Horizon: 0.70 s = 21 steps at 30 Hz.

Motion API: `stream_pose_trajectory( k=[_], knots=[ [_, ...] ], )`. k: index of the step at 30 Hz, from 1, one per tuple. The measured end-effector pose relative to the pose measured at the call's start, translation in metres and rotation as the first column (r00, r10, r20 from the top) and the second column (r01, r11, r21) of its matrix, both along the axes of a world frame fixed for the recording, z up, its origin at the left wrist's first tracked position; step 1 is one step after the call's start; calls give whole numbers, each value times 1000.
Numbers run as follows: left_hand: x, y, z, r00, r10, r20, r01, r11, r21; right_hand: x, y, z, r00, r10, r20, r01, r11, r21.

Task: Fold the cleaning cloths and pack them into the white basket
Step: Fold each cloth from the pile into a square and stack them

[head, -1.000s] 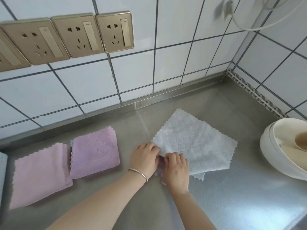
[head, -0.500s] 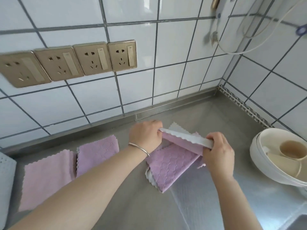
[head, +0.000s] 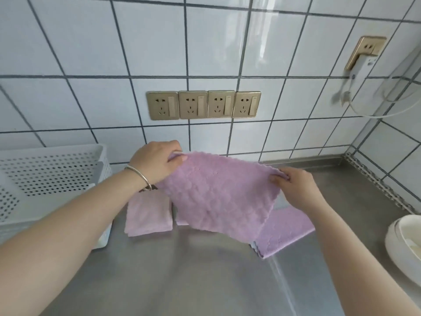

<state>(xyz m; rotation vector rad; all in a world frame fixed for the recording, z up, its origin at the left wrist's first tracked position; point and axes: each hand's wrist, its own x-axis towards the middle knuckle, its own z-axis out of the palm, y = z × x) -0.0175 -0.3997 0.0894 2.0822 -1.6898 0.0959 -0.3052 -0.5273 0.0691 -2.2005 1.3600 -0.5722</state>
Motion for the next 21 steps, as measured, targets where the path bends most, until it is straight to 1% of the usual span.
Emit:
stream_pose_trajectory(
  k=[3, 5, 7, 9, 10, 13, 15, 16, 18, 21],
  knots=[
    [26, 47, 6, 994, 107, 16, -106, 993, -54, 27, 25, 3, 995, 32, 90, -30, 999, -19],
    [36, 78, 8, 991, 131, -26, -133, 984, -119, 33, 40, 11, 986, 50, 159, -43, 998, -44],
    [37, 112, 8, 986, 109, -126, -129, 978, -164, 31, 57, 18, 977, 106, 184, -97, 994, -58],
    [32, 147, 0, 968, 58, -244, -98, 983, -156, 26, 73, 15, 974, 169, 148, -165, 986, -40],
    [27, 165, -7, 962, 35, -271, -74, 988, -135, 21, 80, 9, 975, 190, 120, -191, 982, -3],
    [11, 215, -45, 953, -12, -303, 11, 1000, -5, 6, 100, -31, 965, 255, 59, -261, 947, 187],
    [4, 235, -77, 939, 13, -343, 45, 986, 161, -6, 112, -64, 945, 326, 22, -318, 901, 296],
    [-1, 243, -92, 930, 35, -367, 62, 966, 249, -12, 119, -81, 939, 345, 1, -323, 877, 355],
    [-11, 251, -120, 912, 62, -405, 99, 925, 366, -22, 128, -110, 921, 387, -54, -311, 810, 498],
    [-26, 261, -154, 896, 125, -426, 129, 845, 520, -36, 141, -153, 880, 434, -194, -236, 753, 615]
  ],
)
